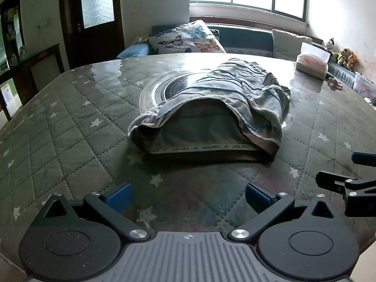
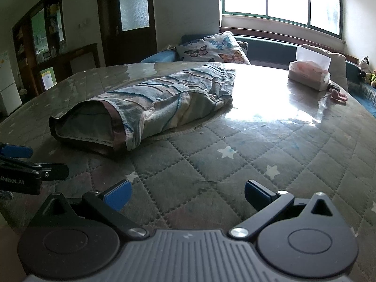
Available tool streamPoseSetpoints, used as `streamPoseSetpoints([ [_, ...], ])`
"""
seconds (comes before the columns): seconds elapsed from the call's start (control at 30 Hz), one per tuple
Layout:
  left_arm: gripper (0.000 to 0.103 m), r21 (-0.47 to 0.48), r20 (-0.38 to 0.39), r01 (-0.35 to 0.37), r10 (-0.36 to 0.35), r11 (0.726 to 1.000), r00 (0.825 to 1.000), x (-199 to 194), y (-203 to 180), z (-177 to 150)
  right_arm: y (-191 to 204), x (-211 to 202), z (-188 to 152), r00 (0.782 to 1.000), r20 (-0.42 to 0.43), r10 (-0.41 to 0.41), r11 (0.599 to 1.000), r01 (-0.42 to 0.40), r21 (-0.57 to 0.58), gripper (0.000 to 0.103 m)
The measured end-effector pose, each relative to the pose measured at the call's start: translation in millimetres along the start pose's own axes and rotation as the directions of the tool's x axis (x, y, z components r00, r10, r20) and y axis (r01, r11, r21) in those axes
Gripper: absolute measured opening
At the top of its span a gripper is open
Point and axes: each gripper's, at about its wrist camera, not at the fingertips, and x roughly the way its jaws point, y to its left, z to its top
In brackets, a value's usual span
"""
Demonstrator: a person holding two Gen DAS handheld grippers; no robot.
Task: Fold clothes
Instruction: 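Move both grippers toward the bunched striped cloth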
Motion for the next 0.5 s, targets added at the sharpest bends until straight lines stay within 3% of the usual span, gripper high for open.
streamPoseSetpoints([
  [0.5,0.103,0.005,0.002,-0.009,0.009,1.0,1.0,7.7,5.6,11.9,0.8,11.3,11.7,1.0,-0.009,0.009,1.0,-0.009,-0.021,0.103],
])
